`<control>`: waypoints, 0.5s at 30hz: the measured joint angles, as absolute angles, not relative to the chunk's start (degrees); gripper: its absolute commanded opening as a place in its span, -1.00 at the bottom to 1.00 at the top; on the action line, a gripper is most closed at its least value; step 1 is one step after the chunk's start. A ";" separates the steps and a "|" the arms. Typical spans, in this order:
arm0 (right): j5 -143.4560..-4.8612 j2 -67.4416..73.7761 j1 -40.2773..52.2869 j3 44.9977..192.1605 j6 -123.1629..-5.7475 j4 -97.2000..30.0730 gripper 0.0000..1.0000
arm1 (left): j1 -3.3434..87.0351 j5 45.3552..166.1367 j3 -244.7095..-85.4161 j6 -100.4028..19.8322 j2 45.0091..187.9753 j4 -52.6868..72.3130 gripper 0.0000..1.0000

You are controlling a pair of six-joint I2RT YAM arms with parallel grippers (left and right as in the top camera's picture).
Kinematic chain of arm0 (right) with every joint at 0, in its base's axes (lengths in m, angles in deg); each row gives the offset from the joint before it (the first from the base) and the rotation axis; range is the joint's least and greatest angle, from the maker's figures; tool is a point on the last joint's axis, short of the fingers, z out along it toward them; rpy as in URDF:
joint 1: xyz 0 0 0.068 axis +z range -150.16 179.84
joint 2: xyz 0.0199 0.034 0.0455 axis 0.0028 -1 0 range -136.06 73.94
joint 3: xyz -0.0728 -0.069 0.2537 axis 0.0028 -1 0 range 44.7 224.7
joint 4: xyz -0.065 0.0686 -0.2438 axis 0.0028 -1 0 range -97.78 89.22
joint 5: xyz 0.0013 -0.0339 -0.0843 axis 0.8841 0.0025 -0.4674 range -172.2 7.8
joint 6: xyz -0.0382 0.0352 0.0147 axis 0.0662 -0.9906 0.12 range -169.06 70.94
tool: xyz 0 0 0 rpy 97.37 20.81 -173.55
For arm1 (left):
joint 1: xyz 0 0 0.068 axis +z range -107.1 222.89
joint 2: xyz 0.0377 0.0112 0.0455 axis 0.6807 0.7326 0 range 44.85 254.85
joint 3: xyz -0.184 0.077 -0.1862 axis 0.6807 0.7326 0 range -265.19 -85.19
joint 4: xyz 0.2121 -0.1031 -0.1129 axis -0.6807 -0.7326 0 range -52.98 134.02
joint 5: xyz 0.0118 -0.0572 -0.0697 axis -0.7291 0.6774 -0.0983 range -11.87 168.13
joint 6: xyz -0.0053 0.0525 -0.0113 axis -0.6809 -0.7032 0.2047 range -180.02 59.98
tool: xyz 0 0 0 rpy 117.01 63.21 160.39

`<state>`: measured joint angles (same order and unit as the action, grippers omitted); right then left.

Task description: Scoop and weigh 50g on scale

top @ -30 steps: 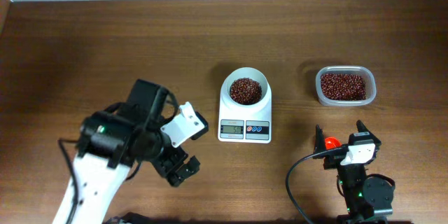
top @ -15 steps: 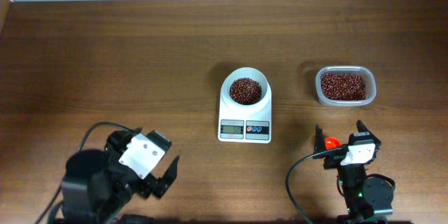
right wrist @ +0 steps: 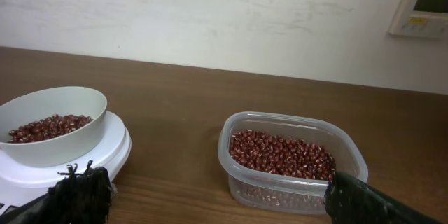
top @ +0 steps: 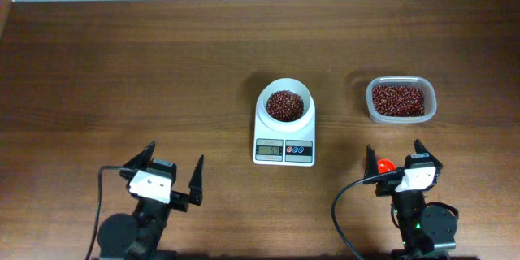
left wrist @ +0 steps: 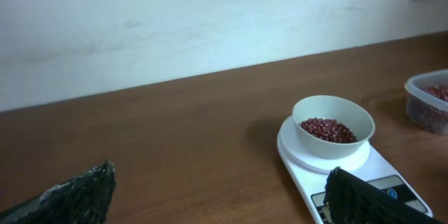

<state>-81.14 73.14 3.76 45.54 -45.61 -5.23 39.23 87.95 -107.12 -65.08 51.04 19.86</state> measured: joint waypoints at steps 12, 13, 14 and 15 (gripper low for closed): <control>-81.14 73.14 3.76 45.54 -45.61 -5.23 0.98 | 39.28 82.97 -98.66 -60.36 45.77 25.74 0.98; -81.14 73.14 3.76 45.54 -45.64 -5.23 0.98 | 39.30 82.75 -98.22 -60.36 45.75 26.35 0.98; -81.16 73.14 3.76 45.54 -45.64 -5.23 0.98 | 39.32 82.40 -96.93 -60.36 45.73 28.47 0.98; -81.16 73.14 3.76 45.54 -45.59 -5.23 0.98 | 39.34 82.21 -95.65 -60.34 45.69 30.04 0.98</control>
